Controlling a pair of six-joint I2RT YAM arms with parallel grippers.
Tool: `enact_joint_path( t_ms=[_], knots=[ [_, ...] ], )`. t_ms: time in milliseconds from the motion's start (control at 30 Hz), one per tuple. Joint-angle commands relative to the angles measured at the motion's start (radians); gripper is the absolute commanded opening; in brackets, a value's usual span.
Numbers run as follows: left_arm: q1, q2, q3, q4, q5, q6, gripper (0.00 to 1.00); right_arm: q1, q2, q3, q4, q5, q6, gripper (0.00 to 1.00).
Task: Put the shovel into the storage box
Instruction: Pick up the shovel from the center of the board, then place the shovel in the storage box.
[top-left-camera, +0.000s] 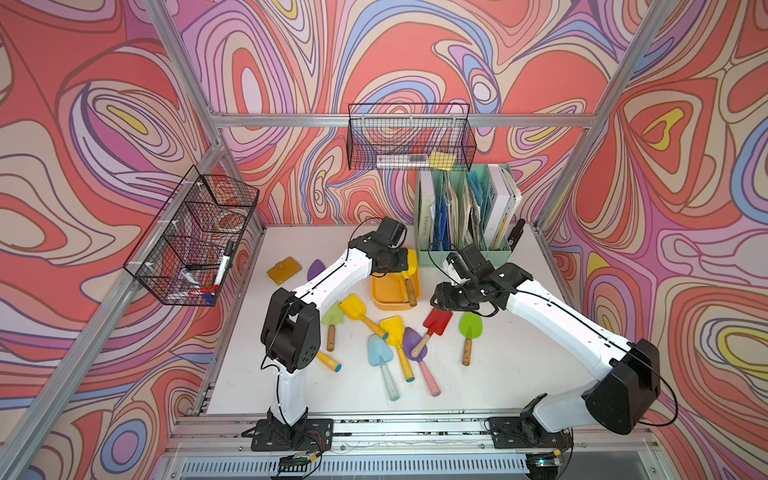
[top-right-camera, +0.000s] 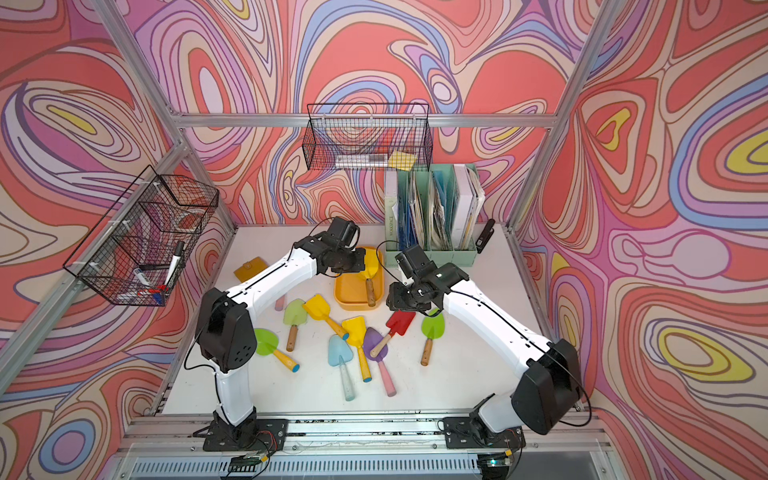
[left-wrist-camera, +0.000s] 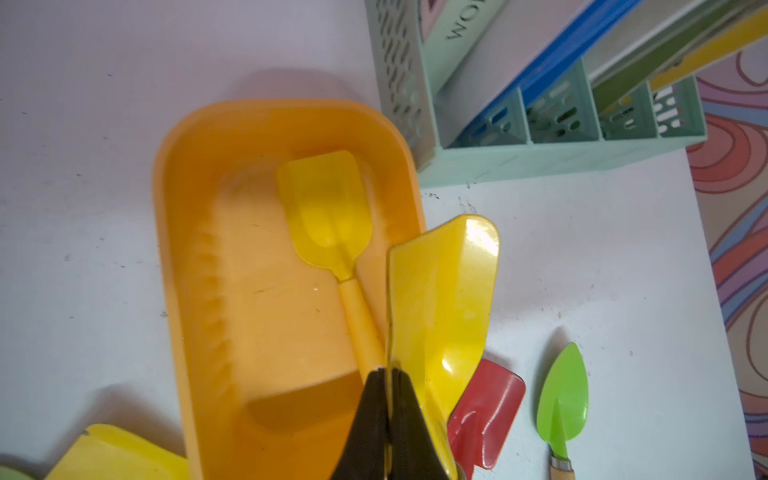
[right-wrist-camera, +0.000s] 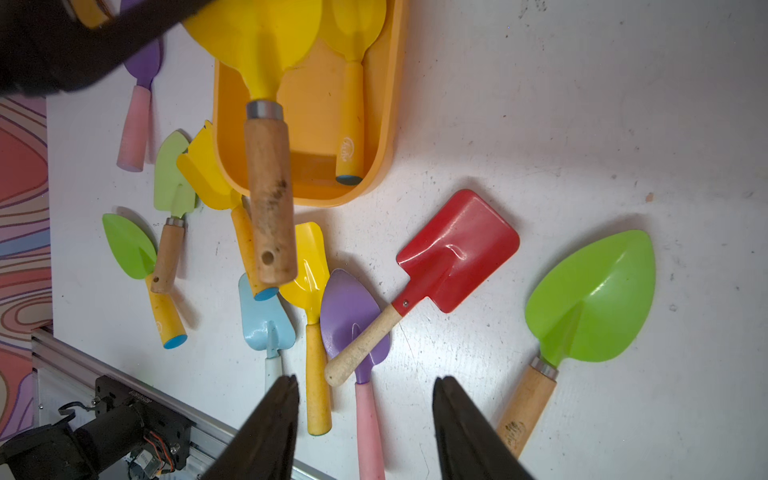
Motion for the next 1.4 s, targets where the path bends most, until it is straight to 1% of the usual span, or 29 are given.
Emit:
enact_joint_path(
  t_ms=[0, 233, 433, 567, 1067, 1367],
  knots=[
    [0.036, 0.002, 0.025, -0.009, 0.011, 0.037, 0.00, 0.007, -0.017, -0.024, -0.013, 0.018, -0.008, 0.54],
    [0.076, 0.078, 0.040, 0.043, 0.014, 0.071, 0.00, 0.007, -0.020, -0.037, -0.008, 0.018, 0.002, 0.54],
    [0.078, 0.169, 0.075, 0.084, 0.021, 0.105, 0.00, 0.008, -0.023, -0.043, -0.015, 0.025, 0.009, 0.53],
    [0.080, 0.208, 0.103, 0.091, -0.007, 0.127, 0.00, 0.008, -0.024, -0.050, -0.014, 0.026, 0.014, 0.53],
    [0.086, 0.257, 0.139, 0.101, -0.062, 0.155, 0.00, 0.009, -0.011, -0.056, -0.017, 0.022, 0.012, 0.53],
    [0.086, 0.319, 0.167, 0.109, -0.074, 0.147, 0.00, 0.008, -0.007, -0.059, -0.019, 0.023, 0.008, 0.53]
  ],
)
